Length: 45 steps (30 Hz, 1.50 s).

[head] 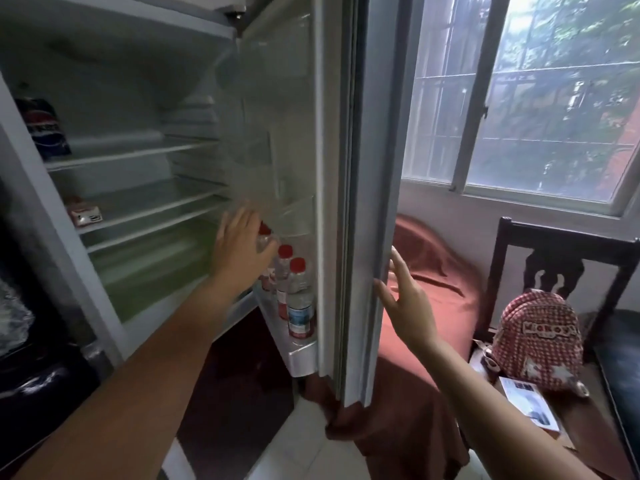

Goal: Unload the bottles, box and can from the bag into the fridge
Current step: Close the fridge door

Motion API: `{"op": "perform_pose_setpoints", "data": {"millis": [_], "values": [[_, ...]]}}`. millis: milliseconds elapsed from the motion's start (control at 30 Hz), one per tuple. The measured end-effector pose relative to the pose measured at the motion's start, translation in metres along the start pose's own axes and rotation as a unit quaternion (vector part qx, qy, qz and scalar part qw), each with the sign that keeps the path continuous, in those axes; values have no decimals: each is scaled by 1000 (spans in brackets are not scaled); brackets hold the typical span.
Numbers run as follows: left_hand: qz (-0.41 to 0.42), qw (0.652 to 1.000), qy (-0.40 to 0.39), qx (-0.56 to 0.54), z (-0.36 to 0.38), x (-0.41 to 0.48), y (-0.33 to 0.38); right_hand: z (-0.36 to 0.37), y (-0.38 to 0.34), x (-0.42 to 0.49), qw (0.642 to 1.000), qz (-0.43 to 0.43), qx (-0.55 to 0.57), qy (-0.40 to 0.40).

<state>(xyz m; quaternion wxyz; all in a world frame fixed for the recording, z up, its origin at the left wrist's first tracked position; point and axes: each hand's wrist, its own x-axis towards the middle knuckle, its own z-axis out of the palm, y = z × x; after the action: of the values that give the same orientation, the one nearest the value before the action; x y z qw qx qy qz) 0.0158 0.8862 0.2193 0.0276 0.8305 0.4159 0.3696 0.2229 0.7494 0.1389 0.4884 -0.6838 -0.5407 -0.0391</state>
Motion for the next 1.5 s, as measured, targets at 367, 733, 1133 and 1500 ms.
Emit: {"op": "perform_pose_setpoints", "data": {"millis": [367,733,1133,1500], "values": [[-61,997,55,-10,-44,-53,-53,61,-64,-16,987,-133,-1,-94],[46,991,112,58,-98,-68,-92,136,-123,-15,963,-214,30,-163],[1,987,44,152,-121,-48,-172,219,-176,14,933,-287,30,-216],[-5,970,104,220,-131,-24,-269,296,-201,44,931,-277,-31,-236]]}}
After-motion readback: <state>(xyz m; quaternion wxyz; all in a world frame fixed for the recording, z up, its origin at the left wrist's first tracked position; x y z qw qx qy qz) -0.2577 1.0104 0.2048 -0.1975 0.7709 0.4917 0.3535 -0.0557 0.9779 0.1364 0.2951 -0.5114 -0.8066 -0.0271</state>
